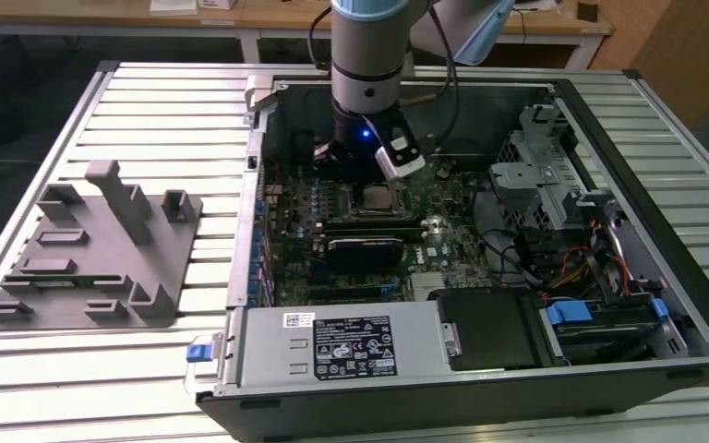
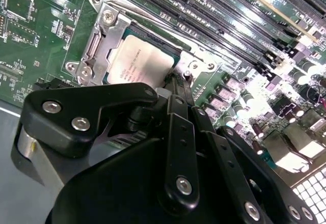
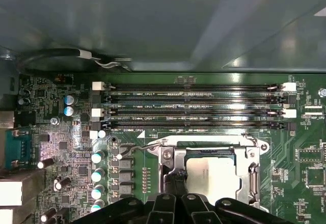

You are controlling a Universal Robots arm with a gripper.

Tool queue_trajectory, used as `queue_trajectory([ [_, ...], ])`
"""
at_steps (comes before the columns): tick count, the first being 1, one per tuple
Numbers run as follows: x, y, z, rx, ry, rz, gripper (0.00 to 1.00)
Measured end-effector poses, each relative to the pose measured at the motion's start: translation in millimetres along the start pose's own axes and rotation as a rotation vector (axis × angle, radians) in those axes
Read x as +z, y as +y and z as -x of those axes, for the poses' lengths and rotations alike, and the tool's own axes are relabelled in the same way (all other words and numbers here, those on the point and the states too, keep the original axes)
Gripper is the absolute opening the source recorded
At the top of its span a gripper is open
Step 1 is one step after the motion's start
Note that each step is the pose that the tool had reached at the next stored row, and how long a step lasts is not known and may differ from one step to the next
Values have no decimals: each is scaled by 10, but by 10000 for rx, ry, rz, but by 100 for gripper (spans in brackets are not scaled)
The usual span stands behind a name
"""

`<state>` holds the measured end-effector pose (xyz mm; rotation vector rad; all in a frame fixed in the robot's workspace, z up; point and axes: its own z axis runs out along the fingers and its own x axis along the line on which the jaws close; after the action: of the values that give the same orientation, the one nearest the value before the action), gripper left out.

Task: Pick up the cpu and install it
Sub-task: 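Close the cpu cover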

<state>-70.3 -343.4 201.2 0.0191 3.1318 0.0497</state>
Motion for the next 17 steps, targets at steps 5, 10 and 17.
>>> queue_trajectory([
  [5, 21, 0, -6, 0, 0, 0, 11],
  [10, 27, -1, -7, 0, 0, 0, 11],
  [17, 34, -1, -26, -1, 1, -1, 11],
])
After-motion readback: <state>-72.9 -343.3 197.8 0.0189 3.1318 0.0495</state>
